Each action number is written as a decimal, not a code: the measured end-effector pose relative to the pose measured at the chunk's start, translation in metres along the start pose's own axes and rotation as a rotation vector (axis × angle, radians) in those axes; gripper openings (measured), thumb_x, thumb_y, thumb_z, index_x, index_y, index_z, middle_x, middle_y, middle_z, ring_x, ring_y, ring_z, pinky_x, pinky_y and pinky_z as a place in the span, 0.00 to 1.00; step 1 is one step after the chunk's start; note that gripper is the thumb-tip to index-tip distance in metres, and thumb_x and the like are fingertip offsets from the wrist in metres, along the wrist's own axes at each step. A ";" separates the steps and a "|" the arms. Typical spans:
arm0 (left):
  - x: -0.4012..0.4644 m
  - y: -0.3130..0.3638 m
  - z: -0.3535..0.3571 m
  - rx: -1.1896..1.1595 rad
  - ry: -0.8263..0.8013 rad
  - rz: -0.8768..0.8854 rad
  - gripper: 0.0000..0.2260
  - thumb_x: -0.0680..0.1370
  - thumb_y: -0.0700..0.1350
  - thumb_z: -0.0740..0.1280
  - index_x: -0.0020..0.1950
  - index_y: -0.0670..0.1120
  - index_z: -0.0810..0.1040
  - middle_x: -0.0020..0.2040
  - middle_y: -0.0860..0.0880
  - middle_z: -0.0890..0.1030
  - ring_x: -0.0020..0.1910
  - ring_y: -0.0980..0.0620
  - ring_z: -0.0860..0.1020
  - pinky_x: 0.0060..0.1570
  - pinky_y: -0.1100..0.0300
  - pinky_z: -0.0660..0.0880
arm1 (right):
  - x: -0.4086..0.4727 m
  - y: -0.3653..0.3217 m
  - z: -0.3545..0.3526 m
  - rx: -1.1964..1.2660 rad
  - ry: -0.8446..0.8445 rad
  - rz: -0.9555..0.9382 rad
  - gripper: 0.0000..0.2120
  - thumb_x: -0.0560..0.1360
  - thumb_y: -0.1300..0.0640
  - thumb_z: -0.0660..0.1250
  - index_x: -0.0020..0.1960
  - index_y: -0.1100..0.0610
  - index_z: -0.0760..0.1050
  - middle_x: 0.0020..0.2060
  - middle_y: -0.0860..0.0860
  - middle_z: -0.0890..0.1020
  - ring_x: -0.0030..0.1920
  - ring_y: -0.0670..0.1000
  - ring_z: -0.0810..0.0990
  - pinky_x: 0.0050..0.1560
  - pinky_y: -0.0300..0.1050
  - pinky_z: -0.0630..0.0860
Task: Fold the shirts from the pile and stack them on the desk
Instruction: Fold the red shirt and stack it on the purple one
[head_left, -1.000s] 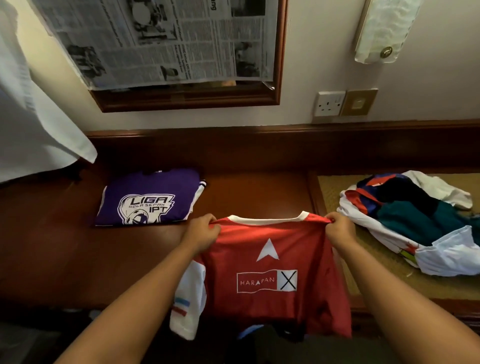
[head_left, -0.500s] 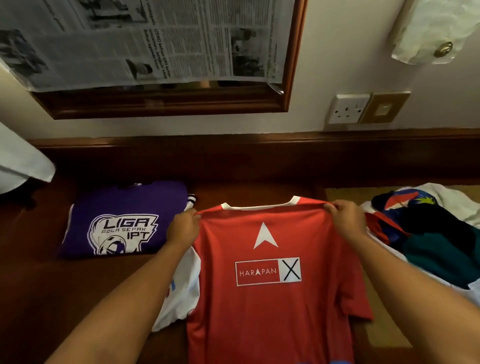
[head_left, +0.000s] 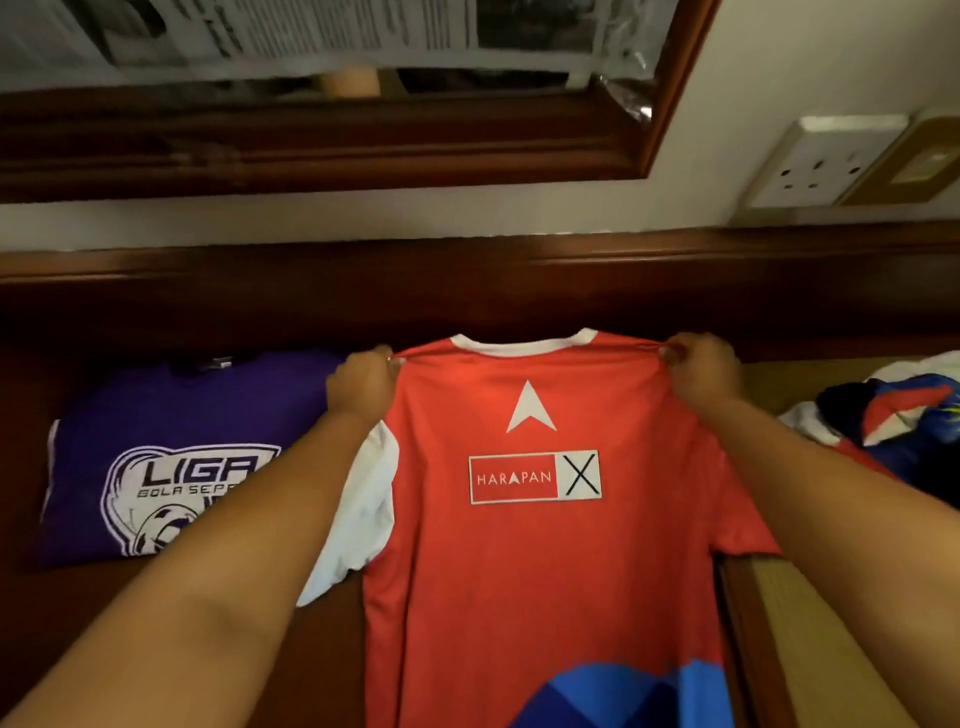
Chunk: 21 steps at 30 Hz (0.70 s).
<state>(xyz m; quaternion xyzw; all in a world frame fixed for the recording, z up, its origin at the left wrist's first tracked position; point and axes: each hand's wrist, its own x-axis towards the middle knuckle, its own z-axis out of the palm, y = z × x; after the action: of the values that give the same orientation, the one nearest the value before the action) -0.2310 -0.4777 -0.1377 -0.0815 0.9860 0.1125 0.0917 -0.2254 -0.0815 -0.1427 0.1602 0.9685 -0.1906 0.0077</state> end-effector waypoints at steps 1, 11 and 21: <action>0.002 -0.001 0.005 -0.031 0.036 0.008 0.13 0.82 0.49 0.59 0.58 0.42 0.75 0.57 0.37 0.77 0.57 0.35 0.74 0.51 0.45 0.72 | 0.000 -0.003 0.002 -0.045 0.020 0.011 0.11 0.77 0.57 0.64 0.56 0.59 0.80 0.53 0.66 0.77 0.56 0.66 0.75 0.55 0.57 0.71; -0.203 -0.007 0.111 -0.057 0.072 0.300 0.19 0.74 0.48 0.55 0.59 0.44 0.77 0.58 0.41 0.78 0.57 0.39 0.77 0.56 0.45 0.74 | -0.226 0.011 0.082 0.012 -0.010 -0.251 0.19 0.72 0.55 0.55 0.59 0.61 0.73 0.58 0.64 0.76 0.58 0.65 0.75 0.57 0.61 0.73; -0.294 -0.026 0.132 0.096 -0.148 0.164 0.26 0.76 0.58 0.54 0.72 0.50 0.69 0.73 0.43 0.68 0.71 0.37 0.67 0.65 0.39 0.65 | -0.285 0.069 0.060 -0.034 -0.217 -0.114 0.26 0.74 0.52 0.52 0.64 0.68 0.72 0.62 0.68 0.75 0.62 0.68 0.74 0.62 0.60 0.72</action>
<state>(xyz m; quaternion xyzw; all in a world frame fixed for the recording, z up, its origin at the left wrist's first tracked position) 0.0800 -0.4306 -0.2111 0.0126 0.9842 0.0780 0.1587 0.0636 -0.1307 -0.2018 0.0829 0.9726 -0.1905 0.1044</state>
